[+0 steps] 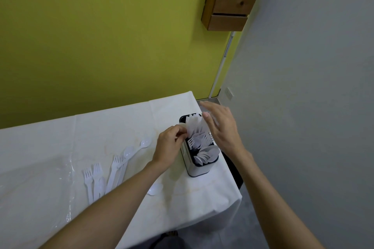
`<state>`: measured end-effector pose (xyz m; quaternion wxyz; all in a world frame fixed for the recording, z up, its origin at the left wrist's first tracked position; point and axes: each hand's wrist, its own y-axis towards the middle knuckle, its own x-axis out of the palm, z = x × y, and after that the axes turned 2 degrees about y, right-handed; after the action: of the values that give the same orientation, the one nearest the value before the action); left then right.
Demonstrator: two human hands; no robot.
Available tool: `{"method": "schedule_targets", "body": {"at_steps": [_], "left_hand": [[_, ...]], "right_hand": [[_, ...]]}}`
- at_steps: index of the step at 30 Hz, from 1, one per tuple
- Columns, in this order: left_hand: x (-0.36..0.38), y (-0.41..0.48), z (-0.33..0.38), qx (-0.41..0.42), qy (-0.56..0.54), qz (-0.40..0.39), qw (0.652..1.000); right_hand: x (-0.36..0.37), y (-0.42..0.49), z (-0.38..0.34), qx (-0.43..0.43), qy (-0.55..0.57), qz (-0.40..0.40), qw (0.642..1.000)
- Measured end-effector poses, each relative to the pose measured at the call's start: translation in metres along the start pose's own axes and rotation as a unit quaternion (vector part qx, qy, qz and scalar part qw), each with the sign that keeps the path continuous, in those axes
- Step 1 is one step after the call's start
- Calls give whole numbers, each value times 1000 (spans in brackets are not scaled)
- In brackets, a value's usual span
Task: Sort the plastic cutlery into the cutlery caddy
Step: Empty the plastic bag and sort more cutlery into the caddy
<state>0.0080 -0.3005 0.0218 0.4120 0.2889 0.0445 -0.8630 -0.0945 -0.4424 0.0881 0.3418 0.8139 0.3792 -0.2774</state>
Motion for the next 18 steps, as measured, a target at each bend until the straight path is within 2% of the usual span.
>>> {"method": "schedule_targets", "body": {"at_steps": [2, 4, 6, 9, 11, 14, 18], "left_hand": [[0, -1, -2, -1, -2, 0, 1000], [-1, -1, -4, 3, 1, -1, 1000], [-3, -2, -6, 11, 5, -5, 1000], [-6, -5, -8, 22, 26, -7, 999], [-8, -7, -10, 24, 29, -7, 999], [-13, -10, -14, 29, 33, -11, 999], [-24, -14, -18, 32, 38, -3, 999]], "right_hand": [[12, -6, 10, -29, -37, -73, 996], [18, -15, 12, -6, -53, -118, 992], [15, -16, 6, -1, -42, -96, 994], [7, -13, -13, -68, -69, -57, 994], [11, -14, -14, -112, -111, -86, 984], [22, -22, -2, -121, -164, -162, 966], [28, -25, -1, -116, -200, -147, 962]]}}
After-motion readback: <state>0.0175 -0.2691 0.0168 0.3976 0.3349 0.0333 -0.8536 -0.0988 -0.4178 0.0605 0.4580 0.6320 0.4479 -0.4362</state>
